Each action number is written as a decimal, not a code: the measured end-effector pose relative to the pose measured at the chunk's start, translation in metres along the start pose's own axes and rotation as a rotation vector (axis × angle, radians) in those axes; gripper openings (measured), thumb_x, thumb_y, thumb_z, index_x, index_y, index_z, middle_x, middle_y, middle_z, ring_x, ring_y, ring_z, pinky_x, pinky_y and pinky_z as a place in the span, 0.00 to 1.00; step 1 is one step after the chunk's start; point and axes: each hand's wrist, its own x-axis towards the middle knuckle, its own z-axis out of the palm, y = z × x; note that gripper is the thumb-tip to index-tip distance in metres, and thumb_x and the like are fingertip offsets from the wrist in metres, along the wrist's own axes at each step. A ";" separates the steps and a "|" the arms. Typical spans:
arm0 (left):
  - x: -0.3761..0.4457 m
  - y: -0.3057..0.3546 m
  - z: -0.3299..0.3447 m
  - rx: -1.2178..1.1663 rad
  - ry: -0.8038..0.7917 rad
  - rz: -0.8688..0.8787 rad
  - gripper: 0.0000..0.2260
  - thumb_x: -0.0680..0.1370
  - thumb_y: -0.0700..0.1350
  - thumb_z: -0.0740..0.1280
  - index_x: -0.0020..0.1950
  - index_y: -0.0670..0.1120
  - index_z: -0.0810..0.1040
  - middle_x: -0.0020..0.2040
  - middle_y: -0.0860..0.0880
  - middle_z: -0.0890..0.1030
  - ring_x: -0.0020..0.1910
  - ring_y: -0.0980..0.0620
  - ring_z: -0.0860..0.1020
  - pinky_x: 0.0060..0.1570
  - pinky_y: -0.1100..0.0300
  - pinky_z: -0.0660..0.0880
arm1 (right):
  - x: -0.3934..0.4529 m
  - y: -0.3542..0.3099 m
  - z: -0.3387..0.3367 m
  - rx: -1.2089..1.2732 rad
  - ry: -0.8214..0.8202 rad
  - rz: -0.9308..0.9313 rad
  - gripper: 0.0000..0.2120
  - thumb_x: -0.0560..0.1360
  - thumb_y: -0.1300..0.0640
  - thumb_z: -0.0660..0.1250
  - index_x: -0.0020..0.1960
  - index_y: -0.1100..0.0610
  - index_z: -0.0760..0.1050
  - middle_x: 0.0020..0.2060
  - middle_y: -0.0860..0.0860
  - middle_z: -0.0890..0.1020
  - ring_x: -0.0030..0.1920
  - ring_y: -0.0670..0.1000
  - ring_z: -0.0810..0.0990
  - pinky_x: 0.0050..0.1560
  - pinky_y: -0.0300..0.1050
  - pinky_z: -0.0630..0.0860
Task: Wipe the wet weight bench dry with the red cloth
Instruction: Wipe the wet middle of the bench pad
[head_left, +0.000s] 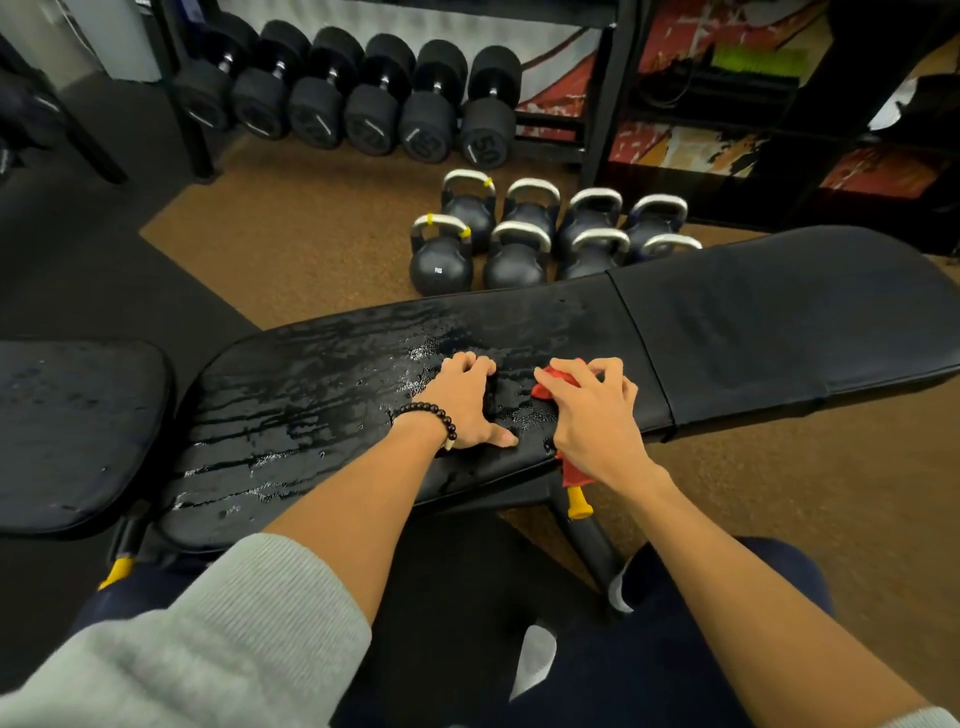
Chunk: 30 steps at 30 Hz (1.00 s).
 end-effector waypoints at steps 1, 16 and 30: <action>0.001 -0.001 0.001 0.001 0.002 0.001 0.48 0.65 0.60 0.79 0.77 0.49 0.58 0.75 0.48 0.59 0.73 0.43 0.64 0.68 0.45 0.69 | 0.000 0.000 0.000 0.003 0.003 -0.001 0.28 0.70 0.64 0.64 0.68 0.48 0.74 0.67 0.48 0.73 0.62 0.58 0.63 0.57 0.57 0.64; 0.000 -0.003 -0.005 0.157 0.023 0.025 0.46 0.63 0.68 0.75 0.74 0.54 0.61 0.71 0.52 0.62 0.72 0.46 0.62 0.60 0.40 0.72 | 0.008 -0.018 0.004 -0.040 0.043 0.199 0.26 0.73 0.61 0.65 0.70 0.51 0.71 0.71 0.51 0.70 0.63 0.60 0.64 0.60 0.60 0.66; 0.000 -0.013 -0.006 0.111 0.061 0.057 0.40 0.69 0.66 0.72 0.76 0.55 0.61 0.72 0.54 0.62 0.72 0.47 0.62 0.59 0.41 0.72 | 0.019 -0.047 0.012 -0.014 0.046 0.222 0.28 0.72 0.61 0.64 0.73 0.55 0.67 0.74 0.53 0.67 0.68 0.60 0.62 0.62 0.60 0.69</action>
